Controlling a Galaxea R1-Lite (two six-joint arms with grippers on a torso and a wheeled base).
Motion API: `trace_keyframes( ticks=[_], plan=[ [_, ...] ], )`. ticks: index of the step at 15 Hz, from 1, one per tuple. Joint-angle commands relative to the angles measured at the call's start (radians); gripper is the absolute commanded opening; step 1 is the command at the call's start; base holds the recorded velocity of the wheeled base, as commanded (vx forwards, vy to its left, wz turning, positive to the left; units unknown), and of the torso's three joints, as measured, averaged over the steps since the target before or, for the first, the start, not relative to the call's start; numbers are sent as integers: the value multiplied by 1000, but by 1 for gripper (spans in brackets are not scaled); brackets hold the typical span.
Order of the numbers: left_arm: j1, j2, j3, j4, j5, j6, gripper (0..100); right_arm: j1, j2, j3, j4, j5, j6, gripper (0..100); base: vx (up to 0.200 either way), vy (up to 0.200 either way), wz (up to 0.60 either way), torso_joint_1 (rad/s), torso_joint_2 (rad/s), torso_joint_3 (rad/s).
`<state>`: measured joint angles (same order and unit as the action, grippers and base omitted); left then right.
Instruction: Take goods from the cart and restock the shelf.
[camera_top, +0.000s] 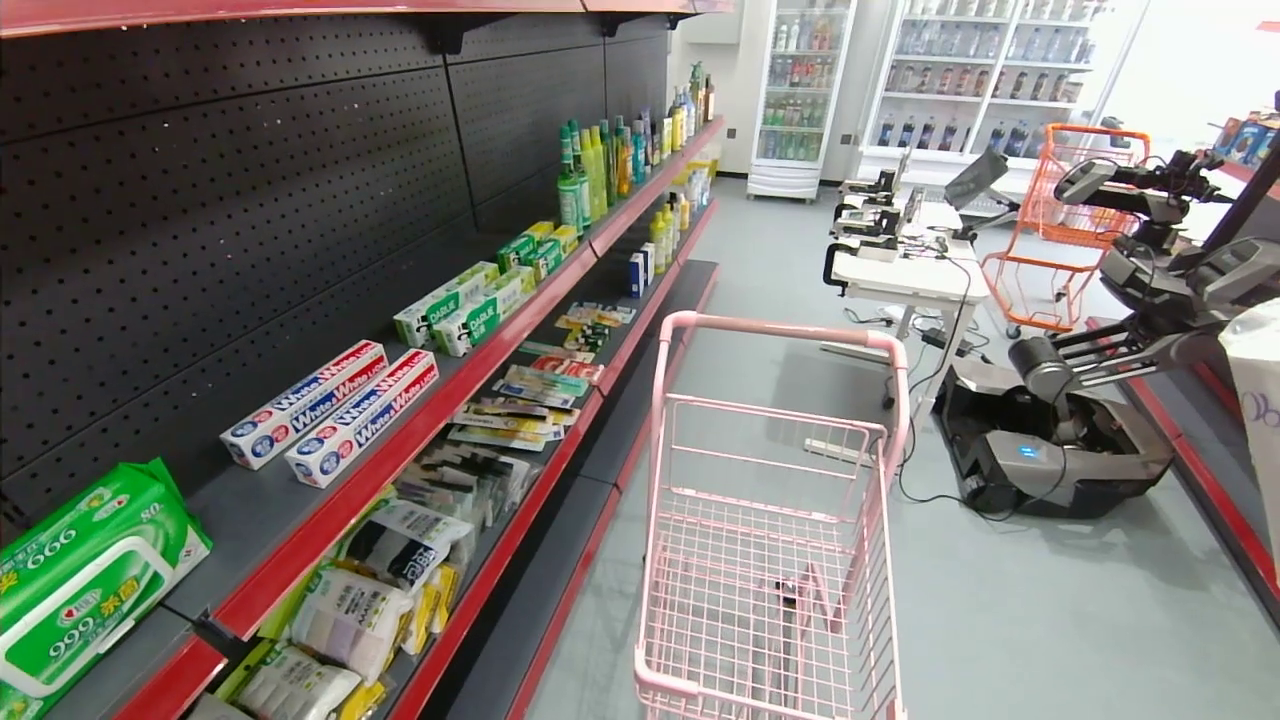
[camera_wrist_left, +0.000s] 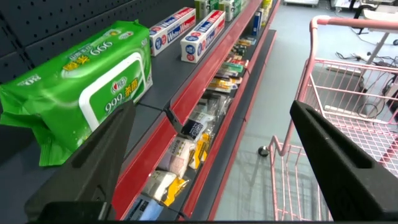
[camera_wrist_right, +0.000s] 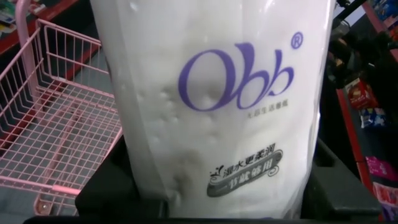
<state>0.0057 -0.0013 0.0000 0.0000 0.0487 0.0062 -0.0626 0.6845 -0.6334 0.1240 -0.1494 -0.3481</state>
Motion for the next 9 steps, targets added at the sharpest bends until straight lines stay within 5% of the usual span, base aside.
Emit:
trace_keyframes(
  ticks=[1,9],
  plan=[
    [0,1,0,0,0,0,100,0,10,1,0,1,0,0,0,0,0,124,-271,-139],
    [0,1,0,0,0,1,100,0,20,8,0,1,0,0,0,0,0,101,-203,-101]
  ],
)
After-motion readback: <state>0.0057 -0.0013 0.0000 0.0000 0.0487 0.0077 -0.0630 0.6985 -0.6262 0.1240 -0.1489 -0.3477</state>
